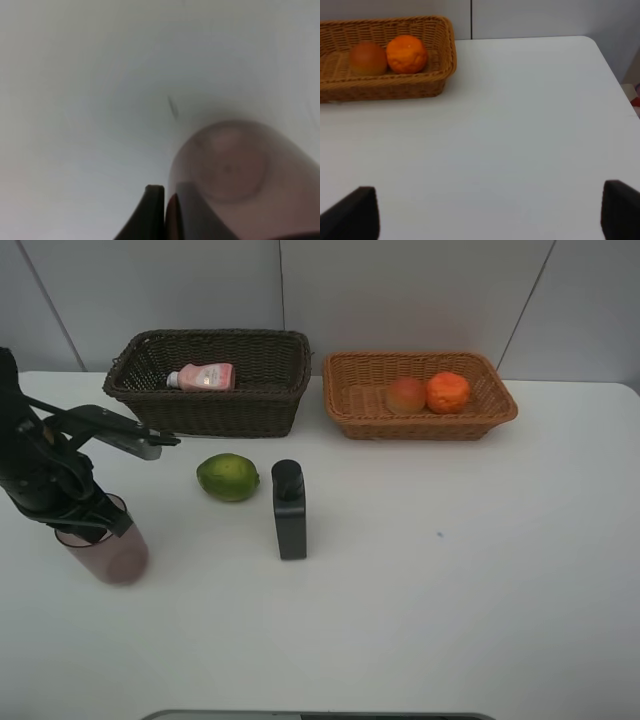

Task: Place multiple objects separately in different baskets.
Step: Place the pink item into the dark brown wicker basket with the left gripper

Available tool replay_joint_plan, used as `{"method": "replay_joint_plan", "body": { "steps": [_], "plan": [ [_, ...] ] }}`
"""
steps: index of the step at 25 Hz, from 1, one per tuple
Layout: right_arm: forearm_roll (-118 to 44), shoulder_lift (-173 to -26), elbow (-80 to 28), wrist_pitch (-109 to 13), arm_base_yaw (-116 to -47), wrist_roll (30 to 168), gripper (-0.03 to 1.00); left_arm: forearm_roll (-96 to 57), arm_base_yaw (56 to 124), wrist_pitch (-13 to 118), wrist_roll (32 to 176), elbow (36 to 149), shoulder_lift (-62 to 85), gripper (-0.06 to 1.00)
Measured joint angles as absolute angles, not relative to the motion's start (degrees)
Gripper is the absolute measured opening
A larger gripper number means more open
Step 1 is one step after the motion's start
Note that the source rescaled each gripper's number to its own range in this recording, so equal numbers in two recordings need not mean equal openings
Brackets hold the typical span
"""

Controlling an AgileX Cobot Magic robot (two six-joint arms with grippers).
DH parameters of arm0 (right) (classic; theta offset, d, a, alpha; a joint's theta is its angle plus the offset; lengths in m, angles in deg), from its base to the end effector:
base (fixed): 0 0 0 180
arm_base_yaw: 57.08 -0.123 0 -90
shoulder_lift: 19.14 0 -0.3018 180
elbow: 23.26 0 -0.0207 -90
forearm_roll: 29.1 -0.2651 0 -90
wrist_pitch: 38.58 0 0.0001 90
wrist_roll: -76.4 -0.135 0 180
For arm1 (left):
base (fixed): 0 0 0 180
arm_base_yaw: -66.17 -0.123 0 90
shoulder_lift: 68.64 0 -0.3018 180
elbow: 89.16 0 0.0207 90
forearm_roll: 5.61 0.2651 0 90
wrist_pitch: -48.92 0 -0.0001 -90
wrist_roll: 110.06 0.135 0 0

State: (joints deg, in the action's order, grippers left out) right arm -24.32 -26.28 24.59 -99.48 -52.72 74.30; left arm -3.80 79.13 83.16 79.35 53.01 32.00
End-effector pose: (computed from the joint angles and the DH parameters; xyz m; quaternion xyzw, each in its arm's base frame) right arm 0.0261 -0.0119 0.2709 0.0499 0.8453 -0.0521 0.5293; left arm 0.2579 -0.0569 0.1010 0.2058 0.9765 0.0077 0.0638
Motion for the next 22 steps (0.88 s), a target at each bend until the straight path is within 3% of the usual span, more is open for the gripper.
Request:
{"method": "replay_joint_plan", "body": {
  "steps": [12,22],
  "plan": [
    [-24.32,-26.28,24.59,-99.46,-52.72,74.3,0.88,-3.8,79.13,95.15,69.94,73.96,29.62,0.0],
    [-24.32,-26.28,24.59,-99.46,-52.72,74.3,0.88,-4.39,79.74,101.41,62.36,98.97,43.37,0.0]
  ]
}}
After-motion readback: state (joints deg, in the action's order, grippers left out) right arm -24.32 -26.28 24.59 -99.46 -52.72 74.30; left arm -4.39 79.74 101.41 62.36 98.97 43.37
